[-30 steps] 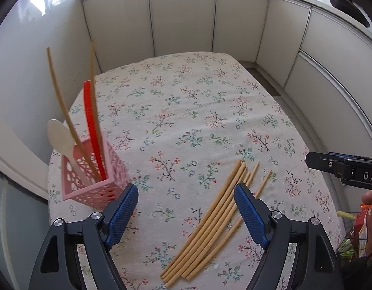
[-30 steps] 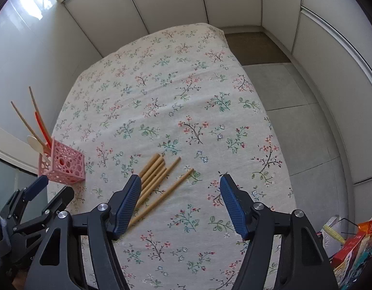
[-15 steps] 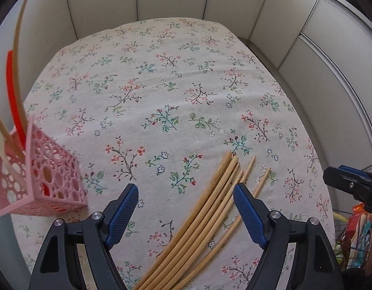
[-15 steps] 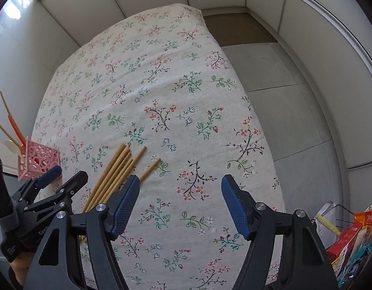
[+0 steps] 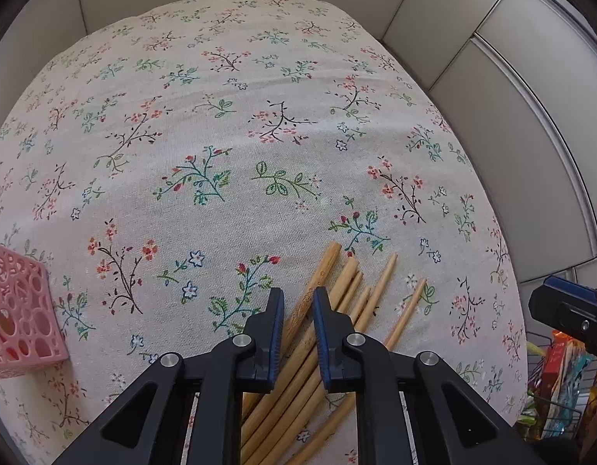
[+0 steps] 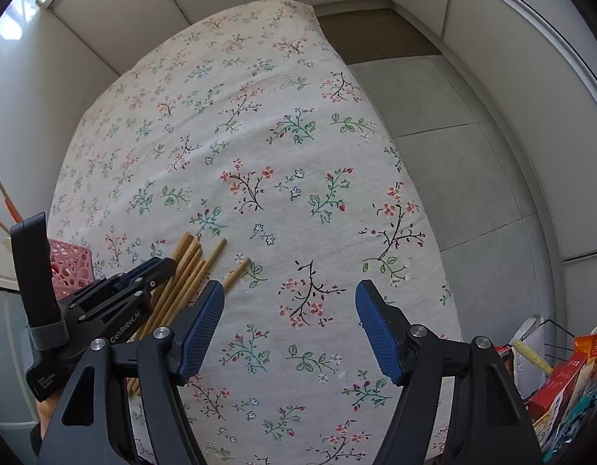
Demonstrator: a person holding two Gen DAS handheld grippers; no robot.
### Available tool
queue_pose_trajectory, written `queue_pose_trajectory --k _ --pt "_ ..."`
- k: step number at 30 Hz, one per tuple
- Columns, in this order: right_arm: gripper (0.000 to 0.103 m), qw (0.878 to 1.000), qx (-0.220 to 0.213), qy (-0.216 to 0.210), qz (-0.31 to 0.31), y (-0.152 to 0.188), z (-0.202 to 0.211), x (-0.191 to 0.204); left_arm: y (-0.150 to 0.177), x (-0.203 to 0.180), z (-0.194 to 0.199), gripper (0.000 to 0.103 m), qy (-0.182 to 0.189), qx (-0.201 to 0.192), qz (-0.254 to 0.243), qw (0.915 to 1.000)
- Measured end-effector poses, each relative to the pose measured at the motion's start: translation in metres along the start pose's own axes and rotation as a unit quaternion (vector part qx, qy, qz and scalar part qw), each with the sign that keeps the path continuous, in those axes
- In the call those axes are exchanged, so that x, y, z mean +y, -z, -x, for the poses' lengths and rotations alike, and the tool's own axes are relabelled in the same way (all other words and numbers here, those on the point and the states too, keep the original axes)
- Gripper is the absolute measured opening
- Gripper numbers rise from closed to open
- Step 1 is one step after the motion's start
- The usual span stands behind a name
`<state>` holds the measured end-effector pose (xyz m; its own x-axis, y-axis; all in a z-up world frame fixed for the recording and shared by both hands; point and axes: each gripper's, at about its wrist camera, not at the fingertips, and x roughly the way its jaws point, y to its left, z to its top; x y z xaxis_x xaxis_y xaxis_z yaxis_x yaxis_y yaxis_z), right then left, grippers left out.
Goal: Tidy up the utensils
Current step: 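Move both open tools down to the loose chopstick pile, then close the left tool on one chopstick while the right tool grasps another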
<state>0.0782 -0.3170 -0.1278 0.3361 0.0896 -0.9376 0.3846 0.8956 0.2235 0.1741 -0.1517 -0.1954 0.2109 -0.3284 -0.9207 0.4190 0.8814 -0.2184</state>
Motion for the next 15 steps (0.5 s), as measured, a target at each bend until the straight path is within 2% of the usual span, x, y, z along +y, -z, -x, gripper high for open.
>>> queue_pose_trajectory --k 4,8,10,15 --pt "0.073 1.0 0.002 0.001 -0.001 0.0 -0.002 0.0 -0.001 0.005 0.0 0.014 -0.003 -0.003 0.012 0.9999" --pt "0.073 1.0 0.006 -0.001 -0.001 0.0 -0.004 0.002 0.0 0.006 0.004 0.013 -0.057 0.041 0.018 0.9974" --pt "0.073 1.0 0.008 0.0 0.001 0.0 -0.006 0.004 0.004 0.004 0.006 0.013 -0.071 0.06 -0.001 0.9957" --pt "0.073 1.0 0.014 -0.002 0.002 -0.002 -0.012 0.009 0.001 0.002 0.001 0.015 -0.063 0.04 -0.009 0.9971"
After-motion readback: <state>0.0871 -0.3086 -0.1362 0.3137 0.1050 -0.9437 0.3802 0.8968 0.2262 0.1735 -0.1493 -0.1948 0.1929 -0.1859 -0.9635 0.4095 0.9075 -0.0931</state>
